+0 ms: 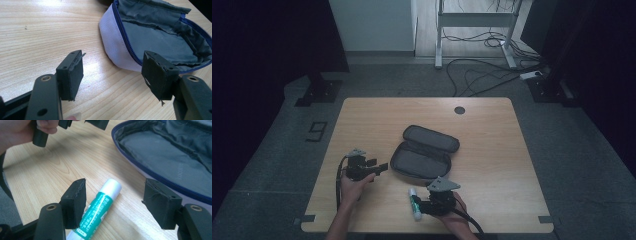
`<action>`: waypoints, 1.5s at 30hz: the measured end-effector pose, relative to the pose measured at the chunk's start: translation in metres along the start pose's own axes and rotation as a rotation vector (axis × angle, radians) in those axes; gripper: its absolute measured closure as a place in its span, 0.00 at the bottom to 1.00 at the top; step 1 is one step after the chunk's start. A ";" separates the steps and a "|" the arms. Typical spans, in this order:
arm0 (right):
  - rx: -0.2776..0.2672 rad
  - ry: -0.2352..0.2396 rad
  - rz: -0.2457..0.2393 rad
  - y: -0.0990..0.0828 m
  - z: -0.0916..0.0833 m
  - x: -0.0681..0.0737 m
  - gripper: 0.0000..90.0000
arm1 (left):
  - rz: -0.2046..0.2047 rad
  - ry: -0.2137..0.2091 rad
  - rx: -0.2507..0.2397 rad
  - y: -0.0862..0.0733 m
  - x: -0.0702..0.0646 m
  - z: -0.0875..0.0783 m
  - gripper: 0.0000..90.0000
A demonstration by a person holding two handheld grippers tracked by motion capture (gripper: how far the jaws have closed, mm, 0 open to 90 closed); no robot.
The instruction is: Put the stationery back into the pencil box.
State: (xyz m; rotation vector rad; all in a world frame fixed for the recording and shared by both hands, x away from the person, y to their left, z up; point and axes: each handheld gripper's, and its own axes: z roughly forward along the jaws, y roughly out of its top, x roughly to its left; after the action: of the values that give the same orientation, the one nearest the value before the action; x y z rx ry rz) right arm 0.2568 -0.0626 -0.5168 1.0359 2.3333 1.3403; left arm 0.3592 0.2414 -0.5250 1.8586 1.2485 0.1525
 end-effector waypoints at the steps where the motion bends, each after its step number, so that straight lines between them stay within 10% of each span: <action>1: 0.003 -0.004 -0.005 0.000 0.002 0.002 0.38 | 0.001 0.000 0.000 0.000 -0.001 0.000 0.38; 22: 0.097 -0.003 -0.054 -0.012 0.028 0.017 0.41 | 0.001 -0.003 0.020 -0.001 0.000 0.002 0.36; 36: 0.149 -0.064 -0.078 -0.017 0.033 0.013 0.71 | 0.003 -0.005 0.029 -0.002 0.001 0.004 0.36; 45: 0.147 -0.039 -0.091 -0.017 0.033 0.012 0.72 | -0.001 -0.003 0.034 -0.003 0.002 0.004 0.36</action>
State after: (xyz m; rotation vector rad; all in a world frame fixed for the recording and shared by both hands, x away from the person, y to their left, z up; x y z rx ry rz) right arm 0.2580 -0.0388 -0.5476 0.9734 2.4494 1.1200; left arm 0.3606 0.2408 -0.5301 1.8869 1.2570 0.1291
